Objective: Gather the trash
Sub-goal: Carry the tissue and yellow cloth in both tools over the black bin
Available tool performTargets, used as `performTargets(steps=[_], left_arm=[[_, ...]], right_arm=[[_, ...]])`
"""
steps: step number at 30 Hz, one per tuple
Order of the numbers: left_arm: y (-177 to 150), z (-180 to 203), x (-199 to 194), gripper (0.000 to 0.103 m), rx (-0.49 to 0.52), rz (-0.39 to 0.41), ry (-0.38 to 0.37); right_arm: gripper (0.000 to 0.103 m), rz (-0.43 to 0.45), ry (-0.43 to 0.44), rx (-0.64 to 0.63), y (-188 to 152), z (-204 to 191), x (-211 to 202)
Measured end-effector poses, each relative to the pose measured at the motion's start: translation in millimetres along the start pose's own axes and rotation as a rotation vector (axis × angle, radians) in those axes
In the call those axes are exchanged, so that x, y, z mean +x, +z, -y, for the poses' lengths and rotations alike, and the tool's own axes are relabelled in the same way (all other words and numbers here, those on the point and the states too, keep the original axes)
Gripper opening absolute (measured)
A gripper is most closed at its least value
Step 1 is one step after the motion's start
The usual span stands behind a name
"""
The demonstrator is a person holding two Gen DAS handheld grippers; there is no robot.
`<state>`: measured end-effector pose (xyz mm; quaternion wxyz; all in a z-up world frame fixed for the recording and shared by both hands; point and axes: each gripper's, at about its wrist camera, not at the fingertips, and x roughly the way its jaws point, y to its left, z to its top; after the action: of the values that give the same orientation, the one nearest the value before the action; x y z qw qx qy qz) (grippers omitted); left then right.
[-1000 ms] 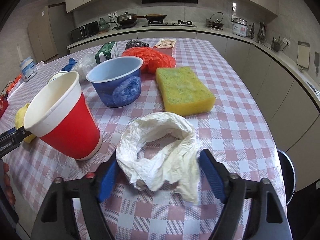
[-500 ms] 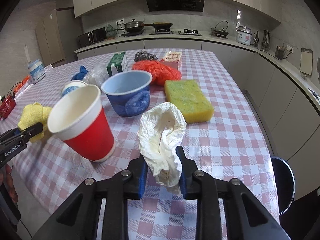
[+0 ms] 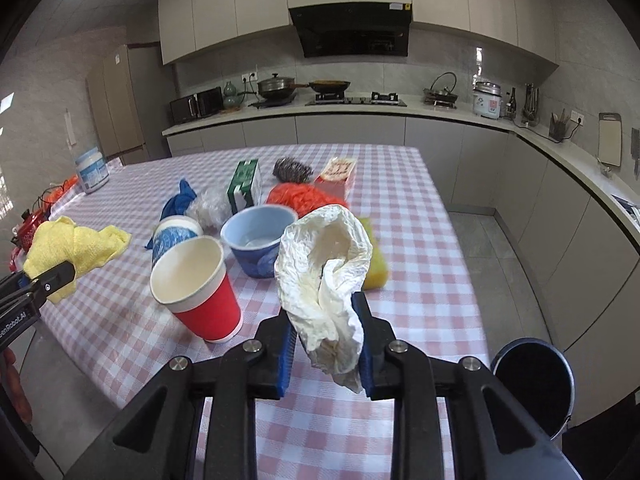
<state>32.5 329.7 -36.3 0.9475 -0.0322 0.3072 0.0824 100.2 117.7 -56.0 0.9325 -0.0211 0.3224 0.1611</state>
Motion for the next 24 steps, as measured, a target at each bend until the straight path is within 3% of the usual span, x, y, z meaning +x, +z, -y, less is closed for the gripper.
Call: performTargets(steps=[6, 12, 24], left_arm=[[10, 54, -23, 0.038, 0.039, 0.042, -0.090], [18, 134, -30, 0.038, 0.113, 0.059, -0.229], [-2, 291, -9, 0.038, 0.227, -0.029, -0.491]], right_arm=[[0.028, 0.062, -0.043, 0.052, 4, 56, -48], [0.028, 0.096, -0.104, 0.098, -4, 124, -92], [0.028, 0.067, -0.200, 0.167, -47, 271, -139]])
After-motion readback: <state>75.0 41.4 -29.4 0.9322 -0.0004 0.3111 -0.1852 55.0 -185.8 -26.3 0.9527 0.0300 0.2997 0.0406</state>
